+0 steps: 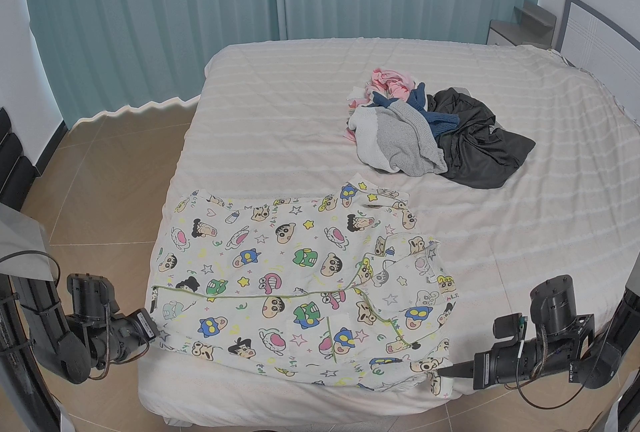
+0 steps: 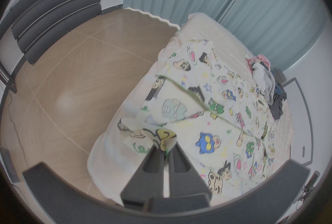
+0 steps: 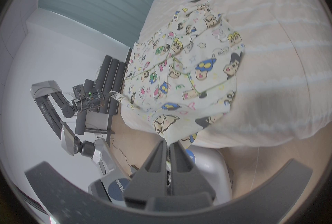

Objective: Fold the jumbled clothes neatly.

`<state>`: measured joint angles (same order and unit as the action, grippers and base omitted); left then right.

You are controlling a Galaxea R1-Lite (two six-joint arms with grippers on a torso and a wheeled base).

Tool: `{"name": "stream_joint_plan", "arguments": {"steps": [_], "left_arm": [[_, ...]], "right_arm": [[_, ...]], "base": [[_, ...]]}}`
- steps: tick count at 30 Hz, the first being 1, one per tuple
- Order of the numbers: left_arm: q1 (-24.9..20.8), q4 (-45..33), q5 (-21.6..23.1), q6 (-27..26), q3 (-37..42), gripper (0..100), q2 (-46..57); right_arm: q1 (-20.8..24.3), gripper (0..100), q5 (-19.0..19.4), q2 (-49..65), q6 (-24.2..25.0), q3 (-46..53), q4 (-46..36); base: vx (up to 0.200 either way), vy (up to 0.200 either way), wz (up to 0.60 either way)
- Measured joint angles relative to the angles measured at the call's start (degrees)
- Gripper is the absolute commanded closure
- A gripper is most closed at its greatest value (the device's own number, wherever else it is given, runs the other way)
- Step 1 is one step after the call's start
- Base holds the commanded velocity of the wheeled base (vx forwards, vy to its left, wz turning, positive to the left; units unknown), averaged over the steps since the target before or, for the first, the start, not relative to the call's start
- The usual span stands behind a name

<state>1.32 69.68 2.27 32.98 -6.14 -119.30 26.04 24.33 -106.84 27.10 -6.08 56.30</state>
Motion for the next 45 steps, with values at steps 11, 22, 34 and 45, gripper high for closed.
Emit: {"name": "stream_joint_plan", "arguments": {"steps": [11,22,34,45], "left_arm": [[-0.1,-0.6,-0.1,0.4,-11.0,100,-1.3],[0.5,-4.8,-0.6,0.4,-24.2,100,-6.7],[1.0,-9.0,-0.7,0.4,-34.0,100,-12.7],[0.9,-9.0,-0.8,0.4,-38.7,100,-16.7]], "right_arm": [[-3.0,100,-0.5,-2.0,1.2,-7.2,-0.1],[-5.3,100,-4.4,-6.2,1.3,-14.5,0.0],[-5.7,100,-6.9,-10.4,1.3,-22.2,0.1],[-7.0,100,-7.0,-14.4,1.3,-25.5,0.1]], "base": [[0.000,0.000,0.00],[0.000,0.000,0.00],[0.000,0.000,0.00],[0.000,0.000,0.00]]}}
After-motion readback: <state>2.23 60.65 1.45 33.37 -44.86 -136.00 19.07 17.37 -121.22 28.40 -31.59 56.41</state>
